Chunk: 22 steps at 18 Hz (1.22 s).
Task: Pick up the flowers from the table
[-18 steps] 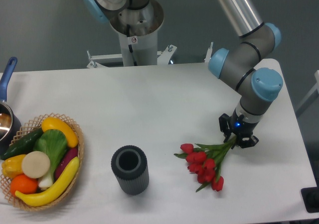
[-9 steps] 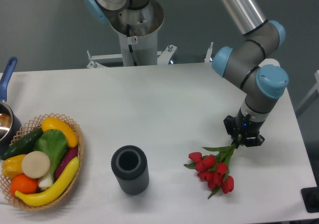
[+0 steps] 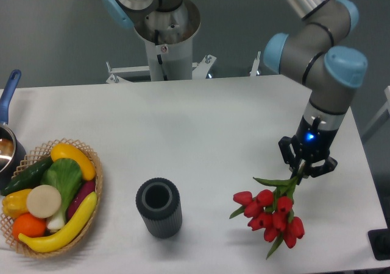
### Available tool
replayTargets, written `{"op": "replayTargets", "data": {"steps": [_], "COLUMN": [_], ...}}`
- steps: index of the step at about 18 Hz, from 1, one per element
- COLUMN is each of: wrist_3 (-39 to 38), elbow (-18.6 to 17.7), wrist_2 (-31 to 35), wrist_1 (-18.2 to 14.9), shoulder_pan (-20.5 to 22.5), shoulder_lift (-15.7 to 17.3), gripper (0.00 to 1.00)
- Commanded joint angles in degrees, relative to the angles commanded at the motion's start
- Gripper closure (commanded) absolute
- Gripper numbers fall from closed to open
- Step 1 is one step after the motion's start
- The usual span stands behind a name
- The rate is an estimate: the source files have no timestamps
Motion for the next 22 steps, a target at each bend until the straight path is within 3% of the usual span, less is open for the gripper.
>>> {"op": "replayTargets", "data": {"steps": [6,8,16,22], "wrist_3": [-5.80,-8.26,-8.54,-8.62], "elbow": [0.00,-0.09,-0.09,-0.26], "wrist_2": [-21.34,-25.75,-34.90,-35.62], "wrist_1": [0.00,0.00,0.44,0.44], "shoulder_pan": [3.59,4.83,6.15,6.86], "shoulder_lift": [1.68,1.77,1.86,1.86], "gripper": [0.94,0.94,0.94,0.94]}}
